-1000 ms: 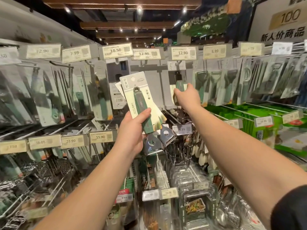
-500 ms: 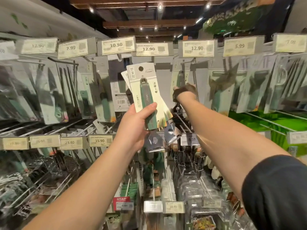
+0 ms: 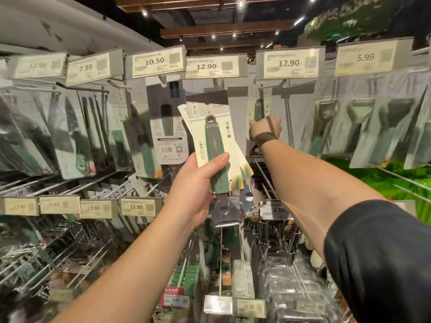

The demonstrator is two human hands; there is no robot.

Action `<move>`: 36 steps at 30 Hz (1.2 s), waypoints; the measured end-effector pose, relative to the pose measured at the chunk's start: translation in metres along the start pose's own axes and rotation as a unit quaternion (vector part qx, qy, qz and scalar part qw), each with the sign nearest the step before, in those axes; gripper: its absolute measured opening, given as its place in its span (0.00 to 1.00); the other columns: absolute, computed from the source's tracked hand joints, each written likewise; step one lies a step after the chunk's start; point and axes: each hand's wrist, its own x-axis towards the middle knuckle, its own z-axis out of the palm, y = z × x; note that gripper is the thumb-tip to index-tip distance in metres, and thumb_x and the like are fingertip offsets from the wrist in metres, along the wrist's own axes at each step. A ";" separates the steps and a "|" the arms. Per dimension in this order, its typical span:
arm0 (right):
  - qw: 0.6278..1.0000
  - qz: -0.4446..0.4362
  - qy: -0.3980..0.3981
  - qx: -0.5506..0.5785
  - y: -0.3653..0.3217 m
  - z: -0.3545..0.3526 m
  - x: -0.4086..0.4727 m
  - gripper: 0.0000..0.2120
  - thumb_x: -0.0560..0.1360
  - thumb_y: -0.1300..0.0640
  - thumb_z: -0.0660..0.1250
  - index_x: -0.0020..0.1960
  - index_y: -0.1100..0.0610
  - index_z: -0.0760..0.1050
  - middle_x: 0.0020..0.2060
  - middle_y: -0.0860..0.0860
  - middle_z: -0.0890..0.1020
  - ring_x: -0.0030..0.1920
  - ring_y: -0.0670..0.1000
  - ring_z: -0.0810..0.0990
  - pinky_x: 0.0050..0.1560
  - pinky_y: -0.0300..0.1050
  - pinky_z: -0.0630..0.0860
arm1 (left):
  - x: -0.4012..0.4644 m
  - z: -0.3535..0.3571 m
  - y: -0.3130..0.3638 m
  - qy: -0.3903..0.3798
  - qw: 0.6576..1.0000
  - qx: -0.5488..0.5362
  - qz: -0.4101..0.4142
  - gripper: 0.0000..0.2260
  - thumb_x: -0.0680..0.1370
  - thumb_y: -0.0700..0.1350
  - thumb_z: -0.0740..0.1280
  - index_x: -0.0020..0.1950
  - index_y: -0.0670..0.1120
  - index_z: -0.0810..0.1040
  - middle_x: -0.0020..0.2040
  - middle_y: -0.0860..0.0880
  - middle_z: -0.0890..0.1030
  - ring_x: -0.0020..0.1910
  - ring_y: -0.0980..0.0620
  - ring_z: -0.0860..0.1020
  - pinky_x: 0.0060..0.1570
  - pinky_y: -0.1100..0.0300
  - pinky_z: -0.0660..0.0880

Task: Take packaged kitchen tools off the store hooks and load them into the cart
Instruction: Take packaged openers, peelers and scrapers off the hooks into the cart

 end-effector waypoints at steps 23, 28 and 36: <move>0.953 -0.175 -0.187 0.165 0.034 -0.145 -0.239 0.16 0.77 0.45 0.68 0.64 0.43 0.71 0.58 0.37 0.77 0.53 0.31 0.76 0.50 0.28 0.73 | -0.034 -0.018 -0.013 -0.024 0.999 -0.035 -0.009 0.15 0.79 0.39 0.69 0.65 0.46 0.77 0.52 0.48 0.86 0.45 0.52 0.85 0.37 0.56 0.82; 0.949 -0.227 -0.219 0.003 0.049 -0.137 -0.270 0.36 0.70 0.40 0.74 0.74 0.49 0.66 0.65 0.41 0.70 0.64 0.39 0.70 0.67 0.39 0.69 | -0.038 -0.009 -0.027 0.001 0.998 -0.048 -0.033 0.14 0.78 0.38 0.70 0.64 0.45 0.79 0.48 0.50 0.87 0.42 0.55 0.85 0.37 0.59 0.82; 0.961 -0.216 -0.172 -0.027 0.058 -0.130 -0.282 0.35 0.72 0.43 0.72 0.75 0.47 0.63 0.63 0.41 0.71 0.66 0.44 0.68 0.66 0.43 0.68 | -0.048 -0.003 -0.035 -0.032 0.990 -0.110 -0.087 0.16 0.85 0.51 0.59 0.66 0.45 0.79 0.58 0.45 0.85 0.59 0.48 0.82 0.56 0.51 0.81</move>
